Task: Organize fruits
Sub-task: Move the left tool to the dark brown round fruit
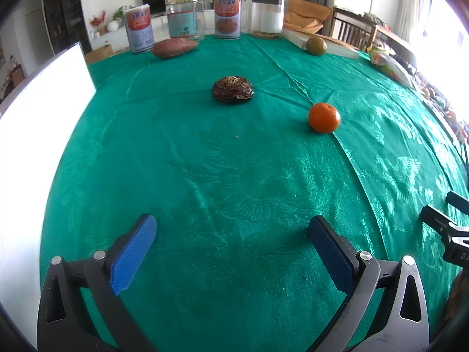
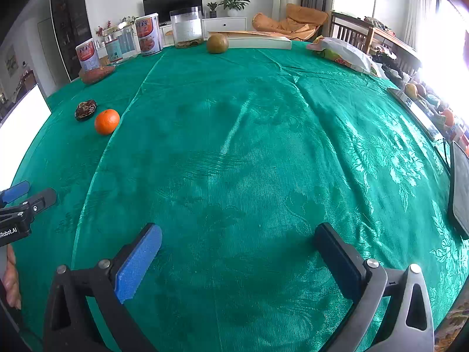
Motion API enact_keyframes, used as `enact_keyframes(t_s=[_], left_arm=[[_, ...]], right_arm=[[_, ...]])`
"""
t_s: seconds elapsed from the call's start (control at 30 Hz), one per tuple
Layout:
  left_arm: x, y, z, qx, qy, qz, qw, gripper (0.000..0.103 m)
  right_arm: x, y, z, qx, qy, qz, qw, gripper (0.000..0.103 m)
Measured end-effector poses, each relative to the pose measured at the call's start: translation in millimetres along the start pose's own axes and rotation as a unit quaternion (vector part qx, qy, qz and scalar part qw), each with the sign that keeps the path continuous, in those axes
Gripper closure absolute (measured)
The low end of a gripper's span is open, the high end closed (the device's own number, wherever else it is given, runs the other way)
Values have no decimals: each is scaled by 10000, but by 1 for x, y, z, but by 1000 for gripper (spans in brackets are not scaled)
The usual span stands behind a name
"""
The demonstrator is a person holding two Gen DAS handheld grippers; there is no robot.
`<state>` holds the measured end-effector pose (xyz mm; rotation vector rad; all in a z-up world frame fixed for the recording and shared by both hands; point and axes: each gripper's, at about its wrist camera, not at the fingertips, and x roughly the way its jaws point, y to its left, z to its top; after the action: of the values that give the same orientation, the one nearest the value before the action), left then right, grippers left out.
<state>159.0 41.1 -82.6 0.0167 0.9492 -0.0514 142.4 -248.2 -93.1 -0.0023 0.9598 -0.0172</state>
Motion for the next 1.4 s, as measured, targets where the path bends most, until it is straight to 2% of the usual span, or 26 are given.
enact_keyframes(t_s=[0.1, 0.17, 0.23, 0.3, 0.4, 0.53, 0.57, 0.6, 0.63, 0.67, 0.77, 0.9, 1.03, 1.1, 1.13, 1.2, 1.27, 1.4], left_arm=[[4, 10, 18, 72, 337, -94, 9994, 1], [7, 23, 37, -255, 218, -99, 9994, 1], [16, 30, 58, -504, 158, -283, 9982, 1], [32, 29, 79, -486, 169, -318, 9982, 2], [47, 23, 104, -388, -46, -83, 9992, 2], [66, 19, 118, -389, -69, -76, 9992, 3], [69, 19, 118, -352, -73, -46, 9993, 9], [72, 18, 117, -299, -83, -28, 9995, 32], [75, 17, 116, -224, -72, -123, 9996, 42], [72, 16, 116, -120, -171, -46, 9998, 57], [60, 24, 105, -278, -120, -178, 9994, 56], [15, 34, 68, -469, -187, -170, 9986, 56], [-20, 35, 18, -345, -129, -167, 9992, 56], [-26, 32, 0, -176, -113, -43, 9998, 54], [-26, 30, -6, -88, -132, 49, 9999, 51], [-22, 28, -13, 40, -154, 298, 9994, 22], [-19, 28, -15, 46, -233, 488, 9985, 11], [-14, 40, -13, -223, -105, 384, 9990, 3]], right_arm=[[0, 0, 0, 1, 0, 1, 10000, 0], [0, 1, 0, -5, 1, 4, 10000, 0], [0, 1, 1, -11, 4, 7, 10000, 0], [0, 2, 1, -10, 4, 7, 10000, 0], [0, 2, 1, -17, 1, 13, 10000, 0], [0, 2, 1, -15, 2, 13, 10000, 0], [0, 2, 1, -15, 2, 13, 10000, 0], [0, 2, 1, -14, 2, 12, 10000, 0], [0, 2, 1, -14, 2, 12, 10000, 0], [0, 2, 1, -13, 2, 12, 10000, 0], [0, 2, 1, -14, 3, 12, 10000, 0], [0, 3, 1, -13, 3, 11, 10000, 0], [0, 3, 1, -13, 2, 11, 10000, 0], [0, 3, 1, -12, 3, 10, 10000, 0], [0, 3, 1, -13, 3, 8, 10000, 0], [0, 3, 1, -13, 3, 12, 10000, 0], [-1, 2, 1, -10, 5, 15, 10000, 0], [1, 3, 3, -164, 70, 126, 9998, 0]])
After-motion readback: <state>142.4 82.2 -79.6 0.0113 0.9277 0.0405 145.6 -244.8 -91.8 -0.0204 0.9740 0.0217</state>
